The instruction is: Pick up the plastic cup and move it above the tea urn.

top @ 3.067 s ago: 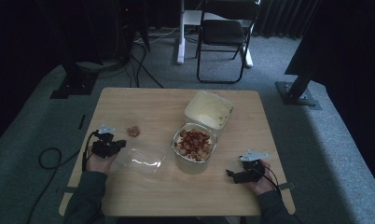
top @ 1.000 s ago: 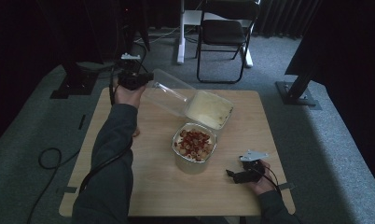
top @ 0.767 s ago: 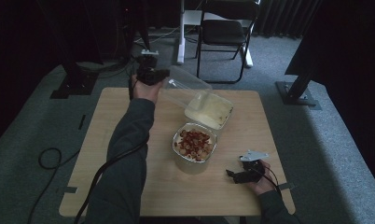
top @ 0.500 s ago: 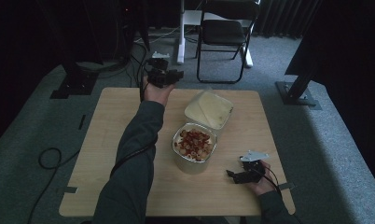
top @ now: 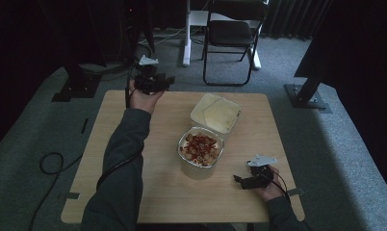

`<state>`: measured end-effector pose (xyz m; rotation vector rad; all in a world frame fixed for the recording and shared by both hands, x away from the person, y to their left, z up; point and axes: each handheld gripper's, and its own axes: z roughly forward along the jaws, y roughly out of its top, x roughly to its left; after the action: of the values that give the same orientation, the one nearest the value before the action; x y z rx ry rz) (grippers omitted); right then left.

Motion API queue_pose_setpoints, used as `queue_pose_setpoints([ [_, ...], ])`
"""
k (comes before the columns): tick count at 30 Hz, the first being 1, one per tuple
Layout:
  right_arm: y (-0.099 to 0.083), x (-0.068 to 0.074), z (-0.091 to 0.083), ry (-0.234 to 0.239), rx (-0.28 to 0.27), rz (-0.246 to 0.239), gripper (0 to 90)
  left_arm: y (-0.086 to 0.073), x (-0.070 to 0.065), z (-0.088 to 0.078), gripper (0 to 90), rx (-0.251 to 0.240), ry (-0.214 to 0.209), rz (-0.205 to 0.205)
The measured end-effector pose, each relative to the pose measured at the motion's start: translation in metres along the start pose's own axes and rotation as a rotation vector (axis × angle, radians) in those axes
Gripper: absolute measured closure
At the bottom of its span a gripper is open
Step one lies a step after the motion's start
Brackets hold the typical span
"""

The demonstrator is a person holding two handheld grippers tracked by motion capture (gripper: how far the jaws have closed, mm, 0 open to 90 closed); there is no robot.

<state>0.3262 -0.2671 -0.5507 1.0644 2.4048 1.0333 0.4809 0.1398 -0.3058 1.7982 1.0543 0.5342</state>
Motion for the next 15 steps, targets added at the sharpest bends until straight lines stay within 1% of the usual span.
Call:
queue_pose_setpoints([
  [1, 0.000, 0.000, 0.000, 0.002, -0.010, -0.001, 17.5, -0.006, 0.006, -0.006, 54.5, 0.001, 0.016, 0.015],
  [2, 0.001, 0.000, 0.000, 0.000, -0.009, 0.000, 19.2, -0.006, 0.006, -0.006, 54.3, 0.001, 0.016, 0.015],
  [3, 0.001, 0.000, 0.000, 0.000, -0.009, 0.000, 19.2, -0.009, 0.009, -0.010, 54.3, -0.003, 0.021, 0.013],
  [4, 0.003, 0.003, -0.001, -0.008, -0.001, 0.009, 26.7, -0.016, 0.017, -0.019, 54.2, -0.009, 0.033, 0.009],
  [5, 0.005, 0.005, -0.001, -0.012, 0.002, 0.013, 30.8, -0.016, 0.017, -0.019, 53.5, -0.009, 0.033, 0.009],
  [6, 0.006, 0.006, 0.000, -0.014, 0.005, 0.013, 33.9, -0.022, 0.025, -0.027, 53.4, -0.011, 0.050, 0.007],
  [7, 0.008, 0.008, 0.000, -0.013, 0.009, 0.014, 35.4, -0.025, 0.029, -0.032, 53.3, -0.011, 0.057, 0.005],
  [8, 0.009, 0.009, 0.001, -0.015, 0.013, 0.013, 37.1, -0.025, 0.029, -0.032, 53.2, -0.011, 0.057, 0.005],
  [11, 0.013, 0.012, 0.004, -0.023, 0.018, 0.023, 40.5, -0.035, 0.038, -0.045, 52.6, -0.026, 0.071, 0.013],
  [12, 0.015, 0.013, 0.004, -0.026, 0.021, 0.024, 40.8, -0.039, 0.040, -0.049, 52.7, -0.032, 0.079, 0.021],
  [13, 0.016, 0.014, 0.005, -0.029, 0.021, 0.025, 40.9, -0.046, 0.045, -0.056, 52.7, -0.043, 0.091, 0.050],
  [14, 0.016, 0.014, 0.005, -0.029, 0.021, 0.025, 40.9, -0.046, 0.045, -0.056, 52.7, -0.043, 0.091, 0.050],
  [15, 0.020, 0.017, 0.004, -0.036, 0.004, 0.018, 40.9, -0.050, 0.048, -0.060, 52.7, -0.047, 0.097, 0.060],
])
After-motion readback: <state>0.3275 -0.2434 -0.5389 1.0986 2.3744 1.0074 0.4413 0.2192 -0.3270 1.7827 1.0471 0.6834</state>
